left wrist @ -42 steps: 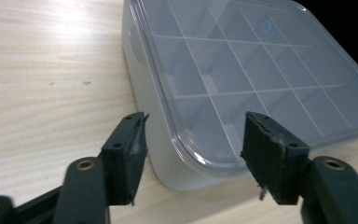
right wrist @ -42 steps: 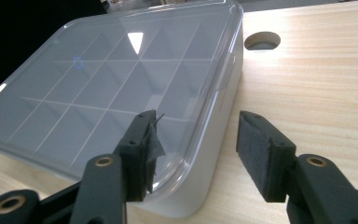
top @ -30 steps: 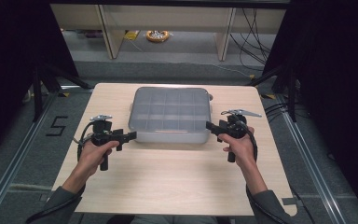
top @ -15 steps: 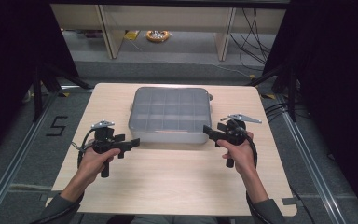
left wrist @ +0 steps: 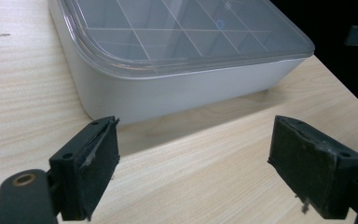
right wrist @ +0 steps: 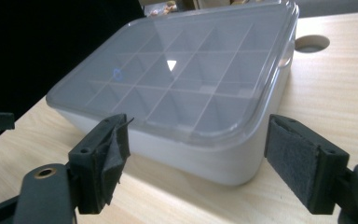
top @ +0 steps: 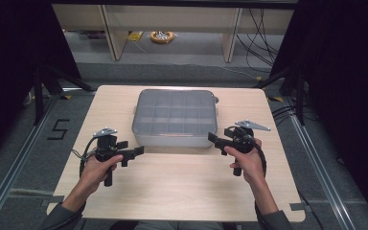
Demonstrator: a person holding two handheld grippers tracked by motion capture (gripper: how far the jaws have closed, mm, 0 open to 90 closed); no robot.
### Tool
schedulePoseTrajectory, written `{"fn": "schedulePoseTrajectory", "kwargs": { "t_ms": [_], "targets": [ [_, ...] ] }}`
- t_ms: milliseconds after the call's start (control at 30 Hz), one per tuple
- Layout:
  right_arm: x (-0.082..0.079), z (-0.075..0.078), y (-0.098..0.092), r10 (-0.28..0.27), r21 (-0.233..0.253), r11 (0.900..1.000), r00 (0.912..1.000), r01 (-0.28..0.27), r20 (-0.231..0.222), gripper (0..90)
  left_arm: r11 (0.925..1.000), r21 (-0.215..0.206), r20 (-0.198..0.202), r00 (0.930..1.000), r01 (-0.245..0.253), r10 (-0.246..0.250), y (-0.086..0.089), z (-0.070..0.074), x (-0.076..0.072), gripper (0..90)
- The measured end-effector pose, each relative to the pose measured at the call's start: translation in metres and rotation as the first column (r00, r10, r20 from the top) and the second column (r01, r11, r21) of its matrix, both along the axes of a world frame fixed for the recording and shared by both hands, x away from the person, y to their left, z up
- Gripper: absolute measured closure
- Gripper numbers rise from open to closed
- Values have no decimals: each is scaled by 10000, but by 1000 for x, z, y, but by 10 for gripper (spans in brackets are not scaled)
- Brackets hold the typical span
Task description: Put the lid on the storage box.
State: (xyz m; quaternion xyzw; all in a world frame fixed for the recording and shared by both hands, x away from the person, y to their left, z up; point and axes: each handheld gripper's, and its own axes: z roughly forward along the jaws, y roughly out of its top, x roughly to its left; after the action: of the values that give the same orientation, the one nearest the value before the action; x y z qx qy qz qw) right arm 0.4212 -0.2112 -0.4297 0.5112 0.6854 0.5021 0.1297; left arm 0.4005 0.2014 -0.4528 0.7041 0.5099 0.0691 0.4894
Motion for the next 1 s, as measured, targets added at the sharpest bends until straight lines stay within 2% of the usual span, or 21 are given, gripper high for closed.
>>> {"fn": "schedulePoseTrajectory", "kwargs": {
  "t_ms": [67, 100, 133, 233, 300, 367, 433, 467, 500, 533, 567, 667, 700, 733, 800, 833, 967, 1000],
  "targets": [
    [-2, -2, 1, -90, -32, 10000, 9999, 90, -117, 212, 10000, 71, -22, 10000, -16, 16, 0, -1, -2, 151],
    [-2, -3, -2, 156, -226, 9996, 9999, -157, -32, 212, 9999, 108, -6, 10000, -18, 18, 1, -2, -3, 151],
    [-2, -5, -1, 84, -276, 9996, 9999, -81, 101, 211, 9999, 116, -84, 10000, 7, -6, 0, -2, -4, 151],
    [-6, -5, -3, 128, -414, 9991, 9998, -133, -126, 201, 9997, 174, -62, 9998, 195, -194, 0, -4, -9, 151],
    [-8, -6, -4, 74, -288, 9996, 9999, -76, -82, 194, 9995, 219, -84, 9997, 212, -210, -1, -7, -13, 151],
    [-14, -5, -2, -113, -126, 9999, 9986, 107, -508, 192, 9985, 328, -73, 9991, 428, -426, -1, -11, -18, 152],
    [-15, -7, -5, 129, -376, 9992, 9998, -134, -133, 192, 9967, 605, 22, 9985, 544, -547, -1, -15, -24, 152],
    [-16, -7, -5, 89, -453, 9989, 9999, -95, -119, 191, 9955, 741, 87, 9982, 583, -591, -1, -17, -28, 151],
    [-20, -6, -2, -13, -105, 9999, 9990, 8, -450, 192, 9946, 864, 127, 9982, 569, -582, 0, -19, -31, 151],
    [-18, -8, -4, 118, -450, 9989, 9999, -121, -68, 193, 9944, 892, 187, 9981, 574, -593, 0, -21, -33, 152],
    [-22, -7, -2, 81, -226, 9997, 9995, -89, -312, 196, 9940, 858, 73, 9976, 680, -688, 2, -23, -35, 151],
    [-23, -8, -2, 405, -618, 9973, 9991, -396, 133, 206, 9942, 900, 57, 9982, 588, -596, 3, -27, -39, 151],
    [-27, -7, 1, 225, -300, 9993, 9997, -228, -92, 209, 9935, 952, 36, 9980, 623, -629, 4, -27, -40, 151],
    [-25, -10, -1, 380, -702, 9969, 9987, -355, 351, 208, 9935, 933, 32, 9978, 653, -659, 4, -28, -42, 151],
    [-28, -10, -2, 432, -941, 9948, 9983, -392, 404, 211, 9936, 913, 63, 9977, 672, -680, 4, -29, -45, 151],
    [-29, -11, -1, 499, -851, 9953, 9974, -454, 521, 214, 9932, 964, 102, 9977, 653, -666, 3, -29, -46, 151],
    [-34, -13, 0, 566, -890, 9947, 9971, -519, 512, 221, 9920, 948, 36, 9965, 828, -836, 0, -32, -53, 152],
    [-37, -12, 1, 432, -841, 9956, 9988, -411, 232, 219, 9916, 946, -11, 9961, 878, -880, -1, -33, -54, 151]
  ]
}}
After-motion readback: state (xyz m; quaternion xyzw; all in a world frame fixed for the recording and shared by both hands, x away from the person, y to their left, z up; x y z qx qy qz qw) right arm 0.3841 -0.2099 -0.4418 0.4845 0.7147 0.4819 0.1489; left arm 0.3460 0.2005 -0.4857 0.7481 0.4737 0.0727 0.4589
